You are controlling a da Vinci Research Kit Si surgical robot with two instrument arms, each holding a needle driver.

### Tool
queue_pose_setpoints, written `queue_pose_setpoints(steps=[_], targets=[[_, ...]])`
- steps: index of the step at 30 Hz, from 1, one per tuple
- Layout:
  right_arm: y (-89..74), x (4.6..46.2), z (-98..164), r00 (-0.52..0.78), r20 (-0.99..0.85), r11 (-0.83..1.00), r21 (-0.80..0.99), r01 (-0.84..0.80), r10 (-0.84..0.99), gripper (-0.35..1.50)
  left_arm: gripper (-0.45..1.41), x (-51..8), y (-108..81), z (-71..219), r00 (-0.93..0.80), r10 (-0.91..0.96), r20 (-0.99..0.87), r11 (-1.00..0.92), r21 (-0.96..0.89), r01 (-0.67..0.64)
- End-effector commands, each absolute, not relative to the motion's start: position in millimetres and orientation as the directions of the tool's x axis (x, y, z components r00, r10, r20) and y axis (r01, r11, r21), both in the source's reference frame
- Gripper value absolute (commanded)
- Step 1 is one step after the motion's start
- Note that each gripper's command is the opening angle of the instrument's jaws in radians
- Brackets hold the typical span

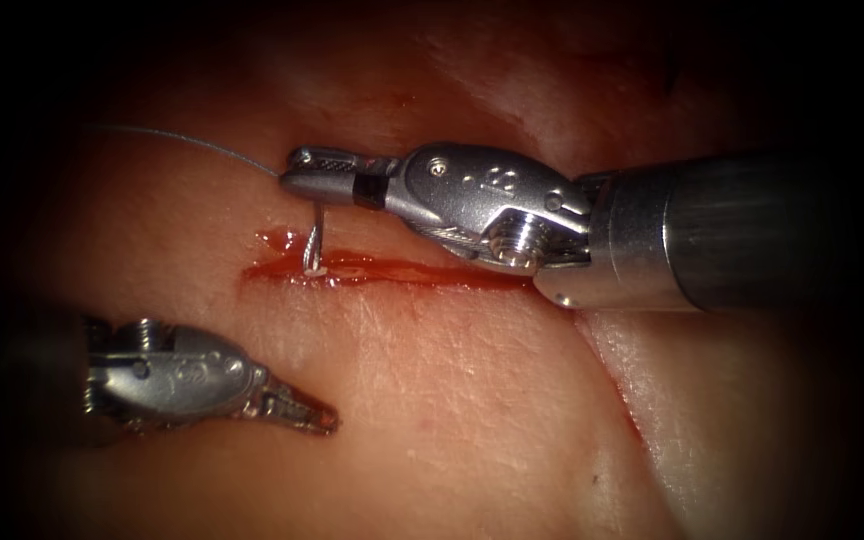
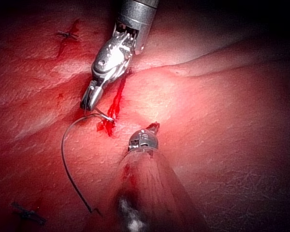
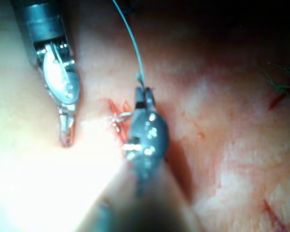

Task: Wound Closure

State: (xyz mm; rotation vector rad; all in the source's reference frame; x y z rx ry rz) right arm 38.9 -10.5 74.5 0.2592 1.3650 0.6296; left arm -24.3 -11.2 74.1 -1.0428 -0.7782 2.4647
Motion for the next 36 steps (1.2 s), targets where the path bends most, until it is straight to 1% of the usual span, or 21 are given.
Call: queue_pose_setpoints(steps=[1,26,36], targets=[[-10.5,39.6,74.9,0.070,-0.828,0.810,0.522,-0.266,0.557,-0.35,-0.40,-24.6,-11.5,74.8,-0.667,0.508,-0.545,-0.787,-0.608,-0.103],[-9.2,39.7,75.4,0.028,-0.820,0.793,0.544,-0.274,0.572,-0.35,-0.40,-23.8,-11.4,75.9,-0.669,0.506,-0.544,-0.785,-0.612,-0.097],[-9.4,39.8,75.6,-0.026,-0.754,0.722,0.637,-0.270,0.656,-0.35,-0.40,-23.8,-11.3,75.9,-0.669,0.505,-0.544,-0.786,-0.610,-0.097]])
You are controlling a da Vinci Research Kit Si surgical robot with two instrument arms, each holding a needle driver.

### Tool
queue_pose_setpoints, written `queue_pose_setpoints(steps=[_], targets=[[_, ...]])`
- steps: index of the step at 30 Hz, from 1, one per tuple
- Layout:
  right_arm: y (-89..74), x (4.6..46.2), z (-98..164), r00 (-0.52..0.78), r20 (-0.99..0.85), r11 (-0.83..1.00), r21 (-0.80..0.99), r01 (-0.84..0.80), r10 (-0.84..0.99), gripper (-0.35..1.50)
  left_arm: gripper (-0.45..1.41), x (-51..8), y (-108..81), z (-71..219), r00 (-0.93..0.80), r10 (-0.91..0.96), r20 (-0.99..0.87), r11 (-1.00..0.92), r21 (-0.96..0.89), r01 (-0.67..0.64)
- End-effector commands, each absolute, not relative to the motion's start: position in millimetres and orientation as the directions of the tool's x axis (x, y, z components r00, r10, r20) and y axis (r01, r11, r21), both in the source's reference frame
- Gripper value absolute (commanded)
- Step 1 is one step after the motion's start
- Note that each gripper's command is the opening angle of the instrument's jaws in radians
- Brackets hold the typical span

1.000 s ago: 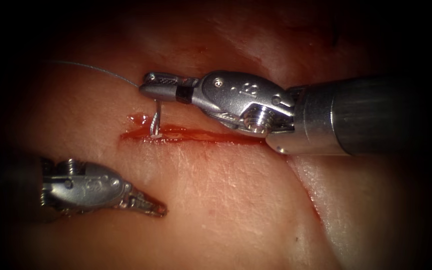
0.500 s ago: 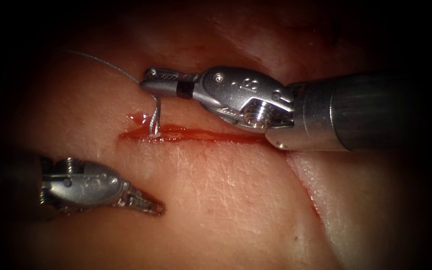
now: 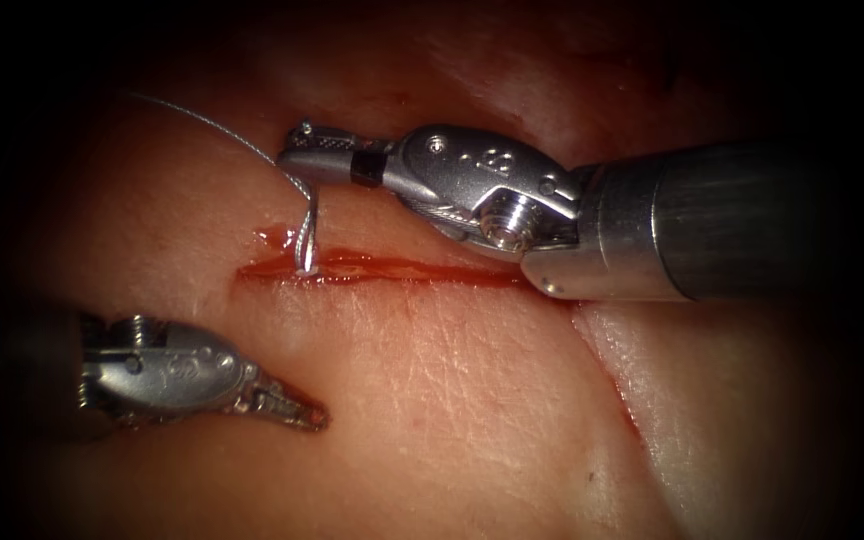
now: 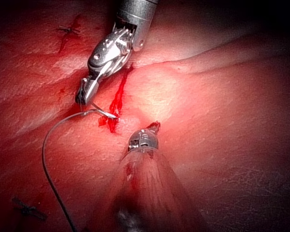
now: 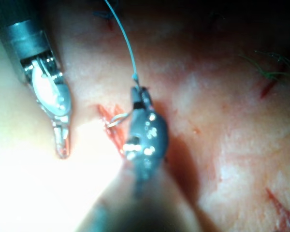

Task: Wound Closure

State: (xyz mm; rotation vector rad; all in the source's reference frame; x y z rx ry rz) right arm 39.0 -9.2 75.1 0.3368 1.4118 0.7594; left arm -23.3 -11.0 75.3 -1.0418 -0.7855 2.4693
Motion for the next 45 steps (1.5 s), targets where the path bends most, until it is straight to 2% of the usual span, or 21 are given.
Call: queue_pose_setpoints(steps=[1,18,31,45], targets=[[-9.4,39.9,75.7,-0.038,-0.740,0.707,0.655,-0.268,0.671,-0.35,-0.40,-23.8,-11.3,75.9,-0.672,0.504,-0.543,-0.786,-0.610,-0.098],[-10.5,40.3,75.8,-0.106,-0.496,0.471,0.861,-0.192,0.862,-0.35,-0.40,-23.2,-11.2,76.0,-0.679,0.498,-0.539,-0.792,-0.601,-0.104],[-13.7,41.1,75.6,-0.022,-0.277,0.274,0.957,-0.094,0.961,-0.35,-0.40,-23.1,-11.2,76.0,-0.680,0.498,-0.539,-0.792,-0.602,-0.103],[-18.4,41.3,73.8,0.043,-0.242,0.244,0.969,-0.044,0.969,-0.35,-0.40,-22.9,-10.8,75.5,-0.676,0.505,-0.536,-0.793,-0.598,-0.118]])
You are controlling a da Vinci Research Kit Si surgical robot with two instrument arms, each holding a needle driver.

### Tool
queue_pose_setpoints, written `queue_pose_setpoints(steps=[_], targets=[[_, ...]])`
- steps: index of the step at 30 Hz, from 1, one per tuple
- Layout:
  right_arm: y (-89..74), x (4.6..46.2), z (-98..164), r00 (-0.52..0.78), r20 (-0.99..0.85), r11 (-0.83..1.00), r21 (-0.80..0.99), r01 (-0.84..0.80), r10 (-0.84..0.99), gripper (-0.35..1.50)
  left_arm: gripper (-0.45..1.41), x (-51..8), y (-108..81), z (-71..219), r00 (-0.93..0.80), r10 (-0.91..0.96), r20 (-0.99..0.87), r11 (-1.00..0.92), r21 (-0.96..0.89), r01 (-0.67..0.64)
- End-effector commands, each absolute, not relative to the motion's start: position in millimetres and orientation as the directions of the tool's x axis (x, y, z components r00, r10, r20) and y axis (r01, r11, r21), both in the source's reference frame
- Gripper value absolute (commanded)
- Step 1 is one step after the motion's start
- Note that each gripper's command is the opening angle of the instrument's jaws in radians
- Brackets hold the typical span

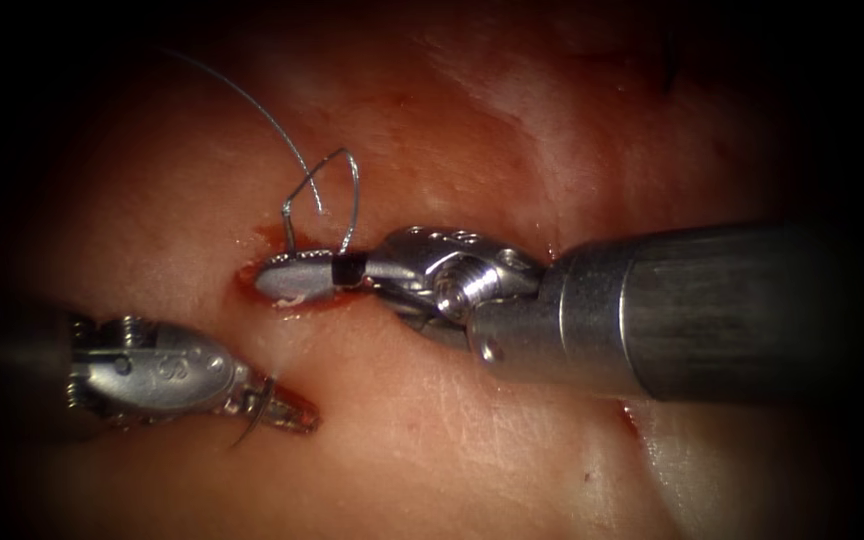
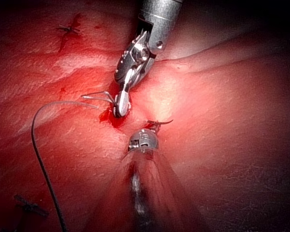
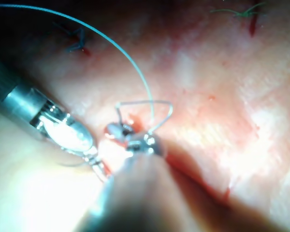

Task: Wound Closure

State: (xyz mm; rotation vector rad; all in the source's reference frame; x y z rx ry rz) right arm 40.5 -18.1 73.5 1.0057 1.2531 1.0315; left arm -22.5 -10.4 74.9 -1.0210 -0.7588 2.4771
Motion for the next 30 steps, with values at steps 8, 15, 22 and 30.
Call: queue_pose_setpoints(steps=[8,15,22,30], targets=[[-16.8,40.6,74.9,-0.035,-0.347,0.341,0.933,-0.117,0.937,1.25,-0.40,-22.6,-10.2,74.8,-0.675,0.500,-0.542,-0.800,-0.587,-0.121],[-15.8,37.8,75.5,-0.029,-0.427,0.421,0.899,-0.120,0.904,1.33,-0.38,-22.5,-10.1,74.6,-0.676,0.491,-0.549,-0.807,-0.579,-0.116],[-13.8,34.6,75.1,0.081,-0.516,0.522,0.834,-0.179,0.853,1.41,-0.37,-22.4,-10.1,74.4,-0.677,0.487,-0.552,-0.810,-0.575,-0.114],[-13.5,32.9,75.3,0.114,-0.536,0.548,0.817,-0.180,0.837,1.40,-0.11,-21.9,-9.4,73.3,-0.684,0.389,-0.617,-0.868,-0.495,-0.047]])
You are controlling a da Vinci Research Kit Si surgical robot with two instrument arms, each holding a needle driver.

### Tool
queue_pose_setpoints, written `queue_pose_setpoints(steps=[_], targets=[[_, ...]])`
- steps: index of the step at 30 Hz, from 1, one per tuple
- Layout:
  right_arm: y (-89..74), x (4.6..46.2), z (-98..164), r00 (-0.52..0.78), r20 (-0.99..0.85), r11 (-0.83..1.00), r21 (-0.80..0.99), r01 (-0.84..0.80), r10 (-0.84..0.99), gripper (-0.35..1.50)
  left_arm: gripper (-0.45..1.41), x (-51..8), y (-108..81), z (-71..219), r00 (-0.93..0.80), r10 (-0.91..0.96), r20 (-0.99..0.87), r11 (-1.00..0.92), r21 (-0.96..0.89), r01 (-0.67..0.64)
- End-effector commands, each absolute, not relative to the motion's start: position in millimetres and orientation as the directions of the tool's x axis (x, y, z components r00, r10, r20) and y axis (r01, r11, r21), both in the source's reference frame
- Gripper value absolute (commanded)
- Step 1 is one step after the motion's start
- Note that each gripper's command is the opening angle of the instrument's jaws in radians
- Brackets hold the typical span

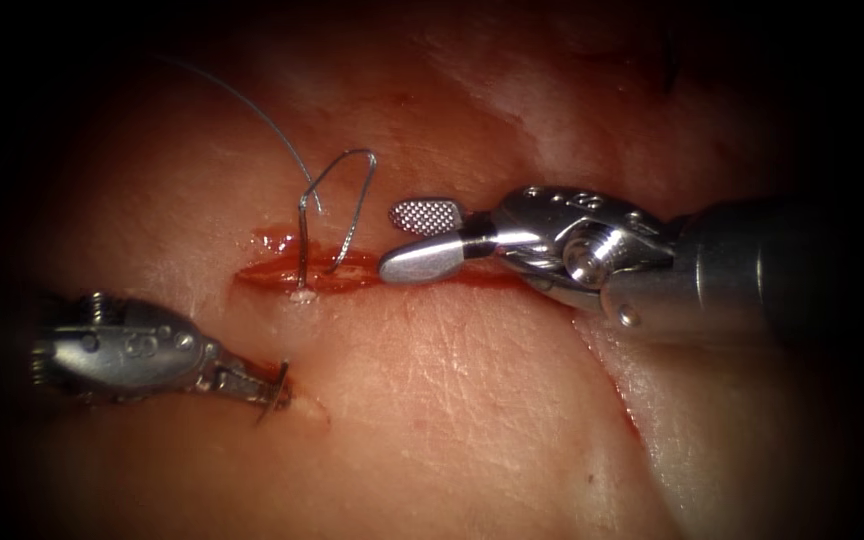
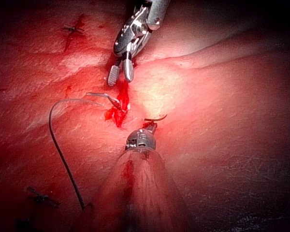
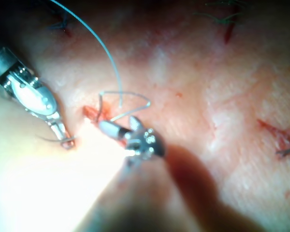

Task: Wound Closure

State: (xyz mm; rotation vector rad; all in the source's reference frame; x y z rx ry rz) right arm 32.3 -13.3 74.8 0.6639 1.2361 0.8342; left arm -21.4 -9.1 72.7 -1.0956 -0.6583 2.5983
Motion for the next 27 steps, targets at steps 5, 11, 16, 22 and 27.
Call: queue_pose_setpoints(steps=[5,11,16,22,27], targets=[[-13.8,32.3,75.3,0.118,-0.542,0.554,0.814,-0.175,0.832,1.36,0.14,-22.3,-9.1,71.9,-0.633,0.310,-0.709,-0.910,-0.414,0.017],[-14.5,31.2,75.6,0.124,-0.547,0.560,0.811,-0.166,0.828,1.33,0.22,-22.9,-9.7,70.4,-0.565,0.279,-0.777,-0.932,-0.361,0.037],[-14.9,31.1,76.0,0.126,-0.551,0.565,0.809,-0.164,0.825,1.33,0.17,-23.8,-9.3,70.7,-0.539,0.273,-0.797,-0.938,-0.345,0.036],[-15.2,31.5,76.2,0.127,-0.552,0.567,0.807,-0.164,0.824,1.31,0.09,-23.6,-8.4,71.1,-0.532,0.272,-0.802,-0.943,-0.333,0.020],[-15.7,32.3,76.5,0.127,-0.556,0.570,0.804,-0.167,0.822,1.31,-0.10,-24.0,-7.6,71.6,-0.519,0.276,-0.809,-0.947,-0.320,-0.005]])
